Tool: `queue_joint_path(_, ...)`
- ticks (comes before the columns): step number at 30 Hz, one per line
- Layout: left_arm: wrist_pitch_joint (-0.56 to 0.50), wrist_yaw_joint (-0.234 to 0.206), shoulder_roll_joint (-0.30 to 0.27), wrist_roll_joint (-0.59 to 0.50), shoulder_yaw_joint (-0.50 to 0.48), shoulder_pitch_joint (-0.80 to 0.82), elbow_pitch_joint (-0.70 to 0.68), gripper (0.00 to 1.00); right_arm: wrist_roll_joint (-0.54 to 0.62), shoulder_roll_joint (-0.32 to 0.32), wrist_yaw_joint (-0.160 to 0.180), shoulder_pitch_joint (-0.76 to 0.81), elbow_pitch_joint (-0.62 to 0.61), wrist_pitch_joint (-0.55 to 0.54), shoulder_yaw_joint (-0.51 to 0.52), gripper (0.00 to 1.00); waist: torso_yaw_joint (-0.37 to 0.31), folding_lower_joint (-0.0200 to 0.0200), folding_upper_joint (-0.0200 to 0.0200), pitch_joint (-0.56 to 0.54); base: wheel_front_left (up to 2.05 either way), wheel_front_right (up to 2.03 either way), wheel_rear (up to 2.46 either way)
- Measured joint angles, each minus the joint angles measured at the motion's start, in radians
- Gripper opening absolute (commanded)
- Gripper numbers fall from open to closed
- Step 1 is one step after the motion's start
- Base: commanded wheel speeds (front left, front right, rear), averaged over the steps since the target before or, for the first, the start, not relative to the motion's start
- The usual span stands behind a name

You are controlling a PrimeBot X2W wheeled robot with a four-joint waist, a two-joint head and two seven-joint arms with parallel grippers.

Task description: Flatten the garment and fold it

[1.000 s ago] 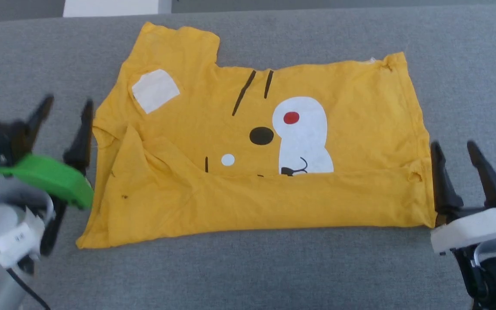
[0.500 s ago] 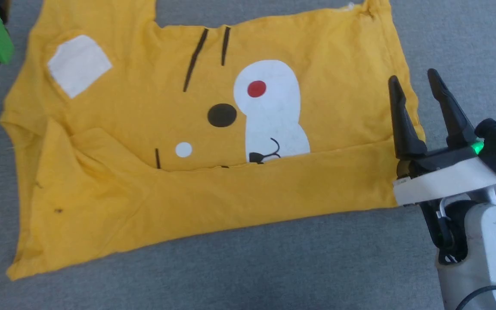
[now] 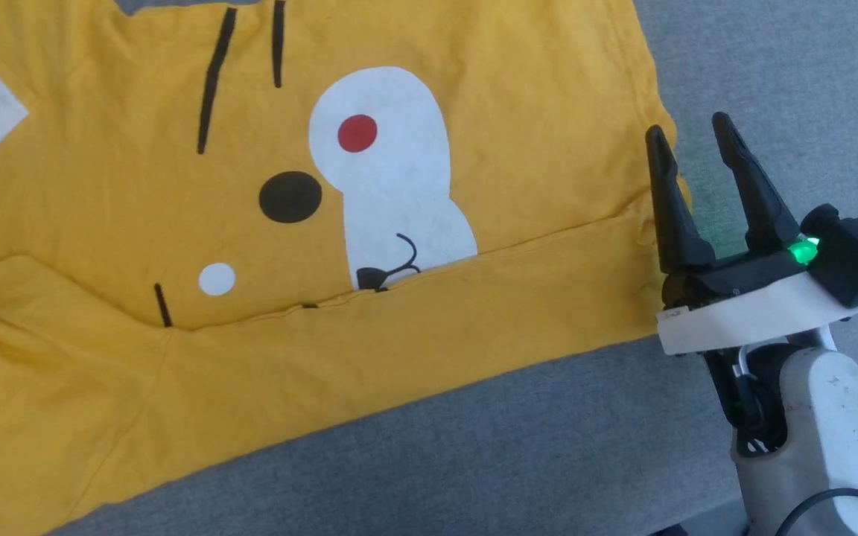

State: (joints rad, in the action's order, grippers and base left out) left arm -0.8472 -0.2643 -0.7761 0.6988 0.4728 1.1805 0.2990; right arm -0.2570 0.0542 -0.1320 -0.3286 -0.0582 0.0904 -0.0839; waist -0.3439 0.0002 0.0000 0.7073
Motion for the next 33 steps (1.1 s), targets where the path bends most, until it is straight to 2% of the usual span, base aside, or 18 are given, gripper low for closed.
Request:
queue_joint_path(4,-0.039,-0.028,-0.034,-0.035,0.010,0.015,-0.039,1.00,-0.009,0.000,0.000,-0.001,0.005,0.008,-0.007,1.00,-0.022,0.0000,0.0000,0.021,0.00,0.00,0.00)
queue_joint_path(5,-0.048,-0.029,-0.040,-0.040,0.014,0.015,-0.049,0.94,-0.010,0.000,0.000,-0.002,0.007,0.008,-0.007,1.00,-0.026,-0.0001,0.0000,0.026,0.00,0.00,0.00)
queue_joint_path(6,-0.051,-0.035,-0.044,-0.044,0.016,0.017,-0.056,0.32,-0.010,0.000,0.000,-0.004,0.009,0.008,-0.007,1.00,-0.028,-0.0001,0.0000,0.029,0.00,0.00,0.00)
queue_joint_path(7,-0.050,-0.036,-0.049,-0.049,0.018,0.019,-0.065,0.00,-0.010,0.000,0.000,-0.008,0.010,0.008,-0.008,1.00,-0.029,-0.0001,0.0000,0.032,0.00,0.00,0.00)
queue_joint_path(11,-0.050,-0.036,-0.059,-0.050,0.025,0.019,-0.083,0.00,0.004,0.000,0.000,-0.058,0.010,-0.010,-0.014,1.00,-0.031,-0.0001,0.0000,0.036,0.00,0.00,0.00)
queue_joint_path(16,-0.039,-0.030,-0.069,-0.057,0.028,0.018,-0.087,0.00,0.027,0.000,0.000,-0.201,0.017,-0.090,-0.012,1.00,-0.026,-0.0001,0.0000,0.039,0.00,0.00,0.00)
queue_joint_path(20,-0.031,-0.026,-0.069,-0.056,0.029,0.018,-0.090,0.00,0.035,-0.002,0.000,-0.376,0.083,-0.255,0.012,1.00,-0.018,-0.0002,0.0000,0.041,0.00,0.00,0.00)
queue_joint_path(25,-0.030,-0.010,-0.058,-0.055,0.039,0.021,-0.100,0.00,0.010,-0.001,0.000,-0.597,0.258,-0.512,0.065,1.00,0.002,-0.0001,0.0000,0.047,0.00,0.00,0.00)
queue_joint_path(28,-0.021,-0.002,-0.044,-0.055,0.046,0.030,-0.099,0.00,0.006,-0.002,0.000,-0.683,0.360,-0.645,0.070,1.00,0.017,-0.0002,0.0000,0.051,0.00,0.00,0.00)
queue_joint_path(33,-0.007,0.009,-0.027,-0.051,0.053,0.042,-0.095,0.00,0.014,-0.002,0.000,-0.769,0.490,-0.801,0.070,1.00,0.036,-0.0001,0.0000,0.058,0.00,0.00,0.00)
